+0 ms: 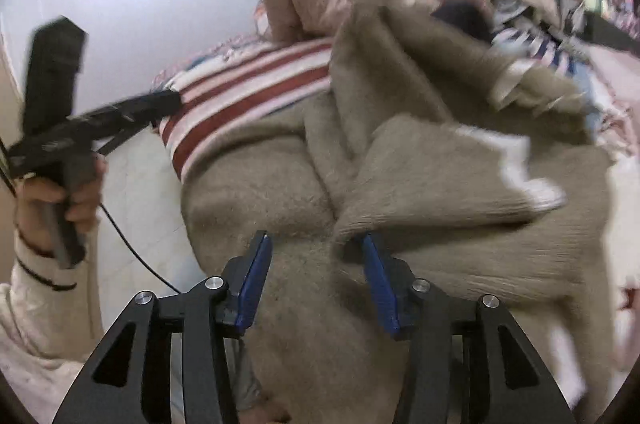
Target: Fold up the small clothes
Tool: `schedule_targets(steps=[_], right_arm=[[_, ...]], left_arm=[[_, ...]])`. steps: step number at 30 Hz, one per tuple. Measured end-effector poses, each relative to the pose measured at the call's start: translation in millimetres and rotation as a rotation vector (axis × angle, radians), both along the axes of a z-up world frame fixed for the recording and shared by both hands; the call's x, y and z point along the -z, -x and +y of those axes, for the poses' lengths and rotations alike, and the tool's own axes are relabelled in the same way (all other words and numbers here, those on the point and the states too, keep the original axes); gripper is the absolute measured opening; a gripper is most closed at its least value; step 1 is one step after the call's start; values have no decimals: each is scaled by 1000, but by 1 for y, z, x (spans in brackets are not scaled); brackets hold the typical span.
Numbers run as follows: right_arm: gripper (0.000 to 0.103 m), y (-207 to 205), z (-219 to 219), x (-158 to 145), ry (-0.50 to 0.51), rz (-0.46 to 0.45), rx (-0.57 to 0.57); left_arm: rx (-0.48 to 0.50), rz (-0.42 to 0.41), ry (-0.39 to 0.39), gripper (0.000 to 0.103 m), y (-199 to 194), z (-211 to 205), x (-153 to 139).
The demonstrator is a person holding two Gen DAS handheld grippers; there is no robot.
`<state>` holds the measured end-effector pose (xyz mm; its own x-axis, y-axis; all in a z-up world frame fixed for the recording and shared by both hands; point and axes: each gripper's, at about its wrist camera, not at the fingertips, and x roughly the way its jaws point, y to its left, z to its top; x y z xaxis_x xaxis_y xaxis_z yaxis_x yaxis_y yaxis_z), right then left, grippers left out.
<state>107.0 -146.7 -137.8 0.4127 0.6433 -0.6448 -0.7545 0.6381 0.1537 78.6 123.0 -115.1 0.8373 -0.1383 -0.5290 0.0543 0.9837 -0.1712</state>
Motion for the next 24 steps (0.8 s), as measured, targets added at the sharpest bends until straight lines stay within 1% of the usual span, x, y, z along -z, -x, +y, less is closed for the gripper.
schedule_targets(steps=[3, 4, 5, 6, 8, 9, 10, 11, 13, 14, 15, 16, 17, 18, 19, 21, 22, 24], right_arm=[[54, 3, -37, -14, -29, -30, 83], [55, 6, -57, -16, -36, -34, 126], [56, 7, -76, -17, -37, -40, 186], [56, 2, -83, -19, -35, -44, 215], [56, 2, -115, -16, -49, -49, 294], [56, 5, -124, -14, -59, -43, 315], [56, 5, -134, -10, -77, -28, 342], [56, 6, -144, -6, -100, -9, 363], [56, 7, -158, -1, -139, 14, 378], [56, 10, -165, 1, -156, 22, 384], [56, 12, -170, 3, -164, 25, 388], [56, 14, -175, 4, -171, 28, 395], [56, 15, -177, 5, -172, 27, 401], [56, 16, -180, 6, -173, 28, 408], [56, 18, -184, 7, -175, 30, 414], [56, 20, -189, 9, -185, 37, 426], [56, 20, -189, 11, -192, 41, 429], [56, 22, -191, 11, -213, 52, 437]], left_arm=[[88, 5, -7, 100, -12, -29, 0], [124, 8, -12, 100, -18, -42, 1], [160, 12, -19, 100, -27, -60, 3], [175, 15, -25, 100, -33, -71, 4], [213, 34, -32, 100, -51, -99, 9], [236, 45, -36, 98, -63, -114, 13], [254, 57, -46, 90, -72, -125, 16], [272, 82, -71, 84, -86, -142, 23], [276, 130, -120, 61, -103, -161, 35], [279, 161, -145, 56, -113, -169, 44], [286, 182, -152, 49, -118, -174, 50], [289, 189, -144, 40, -119, -175, 53], [286, 181, -125, 34, -117, -173, 52], [284, 168, -101, 19, -113, -169, 48], [284, 157, -77, 12, -109, -165, 45], [249, 100, -10, 12, -95, -148, 33], [216, 62, 24, 12, -84, -133, 26], [153, 21, 67, 12, -65, -107, 19]])
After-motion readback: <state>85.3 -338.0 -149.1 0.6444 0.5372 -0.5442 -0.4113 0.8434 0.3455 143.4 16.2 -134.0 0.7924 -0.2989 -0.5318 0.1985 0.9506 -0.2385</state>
